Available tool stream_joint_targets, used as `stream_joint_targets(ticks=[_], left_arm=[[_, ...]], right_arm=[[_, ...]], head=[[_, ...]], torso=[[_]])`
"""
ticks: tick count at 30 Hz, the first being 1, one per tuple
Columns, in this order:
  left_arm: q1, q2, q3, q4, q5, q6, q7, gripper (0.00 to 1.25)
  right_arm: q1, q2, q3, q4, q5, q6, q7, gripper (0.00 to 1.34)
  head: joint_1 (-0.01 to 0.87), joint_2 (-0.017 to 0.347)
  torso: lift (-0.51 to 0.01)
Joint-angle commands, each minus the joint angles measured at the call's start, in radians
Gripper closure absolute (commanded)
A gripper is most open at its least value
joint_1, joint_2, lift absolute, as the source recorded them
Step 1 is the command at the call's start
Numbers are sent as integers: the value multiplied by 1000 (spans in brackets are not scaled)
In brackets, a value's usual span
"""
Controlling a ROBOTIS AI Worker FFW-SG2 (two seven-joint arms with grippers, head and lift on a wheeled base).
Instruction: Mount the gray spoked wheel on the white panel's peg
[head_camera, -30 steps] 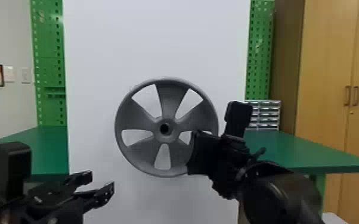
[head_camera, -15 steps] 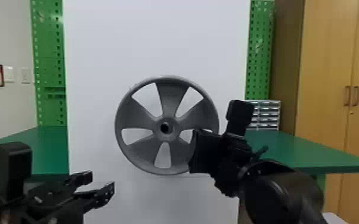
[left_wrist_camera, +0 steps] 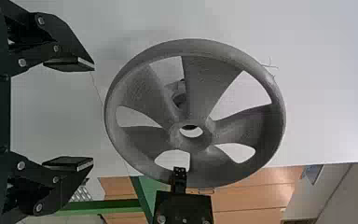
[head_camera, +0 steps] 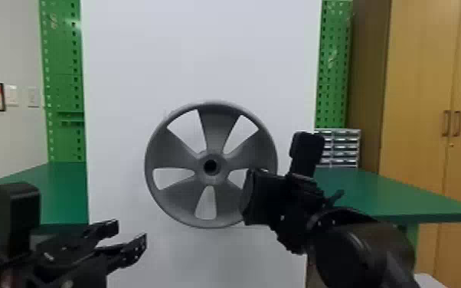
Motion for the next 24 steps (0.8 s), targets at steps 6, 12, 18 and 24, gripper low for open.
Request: stream_joint_targets(ticks=[6, 12, 18, 24], left_arm=[[0, 0, 0, 0, -1, 0, 0, 525], [-1, 0, 0, 0, 1, -2, 0, 525], [-1, 0, -2, 0, 1, -2, 0, 529], [-3, 0, -3, 0, -1, -2, 0, 529]], right_arm=[[-4, 0, -7, 10, 6, 1, 24, 1214], [-6, -2, -16, 20, 6, 1, 30, 1214], [-11, -2, -22, 35, 6, -1, 56, 1214], [-14, -2, -25, 50, 20, -2, 100, 1216]], head=[[121, -8], [121, -8], [121, -8], [121, -8]], torso=[[-435], [-434], [-434], [-434]])
